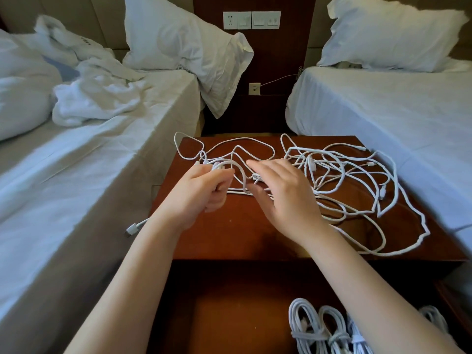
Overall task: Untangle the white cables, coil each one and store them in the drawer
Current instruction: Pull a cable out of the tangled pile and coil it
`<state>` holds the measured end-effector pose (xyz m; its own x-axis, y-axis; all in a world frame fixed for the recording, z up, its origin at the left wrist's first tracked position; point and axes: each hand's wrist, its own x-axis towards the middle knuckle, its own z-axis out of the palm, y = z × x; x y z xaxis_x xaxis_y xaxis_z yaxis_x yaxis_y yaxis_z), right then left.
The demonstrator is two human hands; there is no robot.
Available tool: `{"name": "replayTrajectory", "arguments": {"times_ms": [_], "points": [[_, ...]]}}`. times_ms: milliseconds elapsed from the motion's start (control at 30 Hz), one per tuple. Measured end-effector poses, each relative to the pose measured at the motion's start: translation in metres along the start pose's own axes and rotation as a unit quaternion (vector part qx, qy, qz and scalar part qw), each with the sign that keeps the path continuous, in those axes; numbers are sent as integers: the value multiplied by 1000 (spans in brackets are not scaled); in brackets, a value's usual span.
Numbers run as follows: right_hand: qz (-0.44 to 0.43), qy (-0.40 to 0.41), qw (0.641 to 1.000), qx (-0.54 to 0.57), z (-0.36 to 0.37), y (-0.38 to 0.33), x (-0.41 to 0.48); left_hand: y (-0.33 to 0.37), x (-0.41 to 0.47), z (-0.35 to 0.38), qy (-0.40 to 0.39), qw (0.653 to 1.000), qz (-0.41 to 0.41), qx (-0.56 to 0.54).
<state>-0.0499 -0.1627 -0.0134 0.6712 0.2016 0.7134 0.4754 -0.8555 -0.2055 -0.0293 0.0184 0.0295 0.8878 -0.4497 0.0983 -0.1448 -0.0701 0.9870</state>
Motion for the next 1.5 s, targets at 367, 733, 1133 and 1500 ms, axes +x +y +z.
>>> {"name": "replayTrajectory", "arguments": {"times_ms": [367, 733, 1133, 1500], "points": [[5, -56, 998, 13, 11, -14, -4, 1, 0, -1, -233, 896, 42, -375], [-2, -105, 993, 60, 12, -23, -12, -16, 10, 8, 120, 959, 111, -231], [-28, -51, 997, 45, -5, -15, -4, -31, 12, 15, 200, 947, 50, 246], [31, -47, 991, 123, -15, -7, 1, -22, 0, 19, 18, 990, -73, 116]]}}
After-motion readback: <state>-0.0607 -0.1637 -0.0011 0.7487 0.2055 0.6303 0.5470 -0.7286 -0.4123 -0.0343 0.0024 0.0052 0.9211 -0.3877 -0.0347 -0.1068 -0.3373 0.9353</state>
